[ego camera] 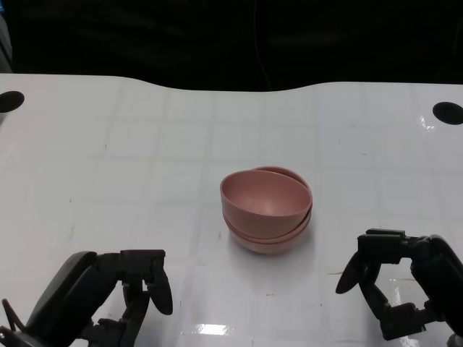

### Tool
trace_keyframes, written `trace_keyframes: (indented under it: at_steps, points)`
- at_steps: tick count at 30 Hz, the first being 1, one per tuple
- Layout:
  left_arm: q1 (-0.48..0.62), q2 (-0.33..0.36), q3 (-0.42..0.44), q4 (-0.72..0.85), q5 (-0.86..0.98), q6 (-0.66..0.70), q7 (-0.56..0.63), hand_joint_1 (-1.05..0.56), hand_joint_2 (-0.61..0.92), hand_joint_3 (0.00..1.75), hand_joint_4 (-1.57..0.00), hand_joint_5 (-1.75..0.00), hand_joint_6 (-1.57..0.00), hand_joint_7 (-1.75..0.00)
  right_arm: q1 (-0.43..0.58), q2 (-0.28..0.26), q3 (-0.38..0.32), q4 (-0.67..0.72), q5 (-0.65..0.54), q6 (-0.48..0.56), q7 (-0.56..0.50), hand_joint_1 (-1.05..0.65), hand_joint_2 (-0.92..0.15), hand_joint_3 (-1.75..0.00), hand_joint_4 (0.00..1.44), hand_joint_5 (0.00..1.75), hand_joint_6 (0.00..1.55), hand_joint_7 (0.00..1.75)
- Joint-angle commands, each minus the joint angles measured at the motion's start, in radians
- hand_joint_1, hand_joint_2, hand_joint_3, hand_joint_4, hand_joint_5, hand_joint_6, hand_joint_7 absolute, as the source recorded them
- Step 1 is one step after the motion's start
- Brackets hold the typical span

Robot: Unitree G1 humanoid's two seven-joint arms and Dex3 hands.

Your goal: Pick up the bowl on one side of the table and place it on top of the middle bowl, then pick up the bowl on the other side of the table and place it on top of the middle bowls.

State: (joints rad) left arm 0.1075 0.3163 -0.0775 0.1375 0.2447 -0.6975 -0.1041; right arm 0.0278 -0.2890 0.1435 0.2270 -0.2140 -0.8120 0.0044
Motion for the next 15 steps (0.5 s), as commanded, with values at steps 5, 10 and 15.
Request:
trace_keyframes:
  at_steps: [5, 10, 15]
  points:
    - [0.015, 0.022, 0.003, -0.018, -0.013, 0.031, -0.026, 0.10, 0.21, 1.62, -0.92, -1.67, -0.89, -1.45, -0.020, 0.001, -0.008, 0.049, 0.089, 0.023, 0.095, 0.26, -0.12, -1.69, 1.00, 1.75, 0.91, 1.46]
    - [0.019, 0.020, 0.004, -0.027, -0.025, 0.045, -0.042, 0.12, 0.21, 1.60, -0.92, -1.67, -0.88, -1.47, -0.026, 0.007, -0.016, 0.063, 0.106, 0.014, 0.126, 0.23, -0.11, -1.68, 0.99, 1.75, 0.89, 1.50]
    - [0.007, -0.001, 0.002, -0.016, -0.058, 0.053, -0.049, 0.15, 0.23, 1.60, -0.94, -1.66, -0.89, -1.47, -0.044, 0.015, -0.024, 0.091, 0.123, -0.004, 0.152, 0.22, -0.11, -1.68, 0.99, 1.75, 0.88, 1.51]
